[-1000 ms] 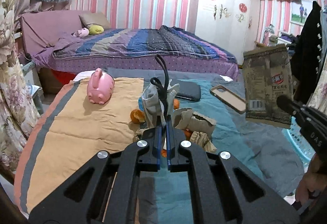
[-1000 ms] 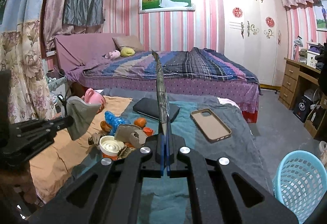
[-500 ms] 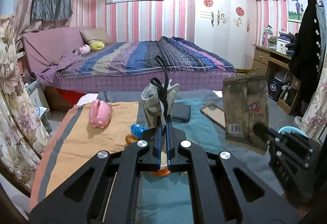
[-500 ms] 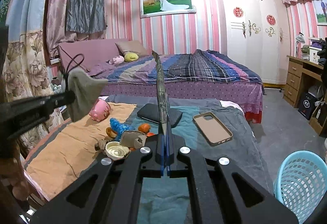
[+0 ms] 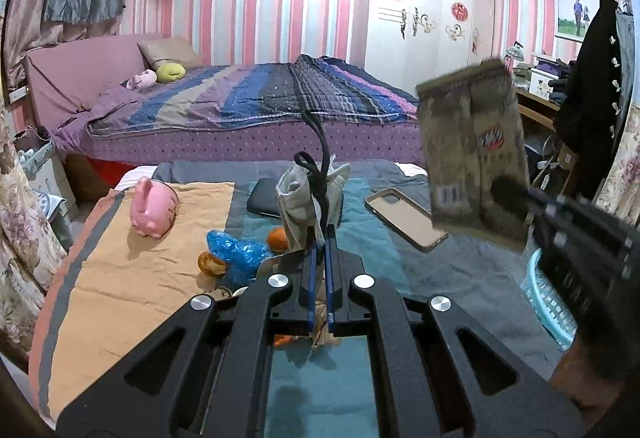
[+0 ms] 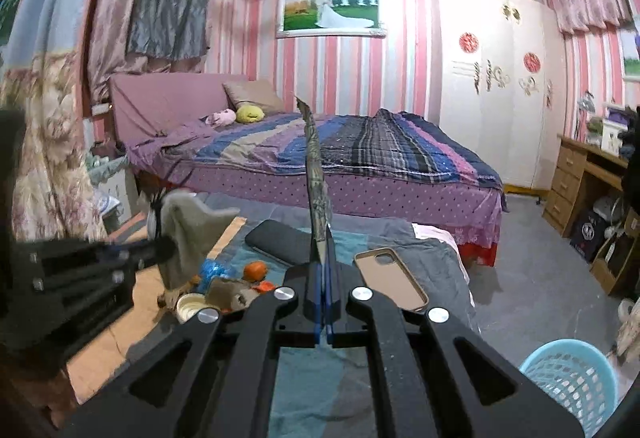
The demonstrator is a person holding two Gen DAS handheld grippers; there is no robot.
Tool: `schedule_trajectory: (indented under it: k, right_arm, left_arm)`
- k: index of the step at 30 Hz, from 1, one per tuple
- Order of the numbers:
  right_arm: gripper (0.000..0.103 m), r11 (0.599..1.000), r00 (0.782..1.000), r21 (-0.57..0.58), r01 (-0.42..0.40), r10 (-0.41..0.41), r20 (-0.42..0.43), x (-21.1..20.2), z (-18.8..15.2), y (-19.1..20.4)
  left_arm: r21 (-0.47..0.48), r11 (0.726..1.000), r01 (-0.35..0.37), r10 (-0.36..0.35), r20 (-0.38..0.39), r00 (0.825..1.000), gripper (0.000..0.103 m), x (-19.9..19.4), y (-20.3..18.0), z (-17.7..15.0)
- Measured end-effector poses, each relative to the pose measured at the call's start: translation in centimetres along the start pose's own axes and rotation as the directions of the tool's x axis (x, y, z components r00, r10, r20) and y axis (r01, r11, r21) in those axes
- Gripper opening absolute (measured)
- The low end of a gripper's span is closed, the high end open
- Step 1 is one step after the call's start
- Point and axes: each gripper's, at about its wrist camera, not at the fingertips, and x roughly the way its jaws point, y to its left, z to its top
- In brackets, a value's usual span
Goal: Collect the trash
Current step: 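Grasp the crumpled grey cloth with the left gripper while the right gripper holds the snack bag, then carry both items to the blue basket and open both grippers over it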
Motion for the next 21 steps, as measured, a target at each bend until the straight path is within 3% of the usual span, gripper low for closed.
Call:
schedule_trajectory:
  k: [6,13,18,21]
  right_arm:
    - [0.001,1.000,1.000,-0.021,-0.017,0.017,0.022,0.9,1.9,0.9]
    - [0.001,1.000,0.997,-0.018,-0.021,0.020,-0.075,-0.1,0.1,0.1]
    - [0.001,0.995,0.992,0.094,-0.015,0.026,-0.121,-1.2,-1.6,-4.3]
    - [0.001,0.993,0.995,0.118,-0.016,0.028,-0.093,-2.6,-2.6,-6.8]
  left_arm:
    - [0.013,1.000,0.007,-0.007,0.008,1.000,0.002,0.9,0.3,0.6]
    - [0.026,1.000,-0.009,0.009,0.003,1.000,0.002,-0.1,1.0,-0.3]
    - [-0.026,0.997,0.066,-0.066,0.006,0.998,0.002,0.0,-0.4,-0.8]
    - [-0.033,0.991,0.127,-0.127,0.017,0.992,0.002,0.7,-2.2,-1.5]
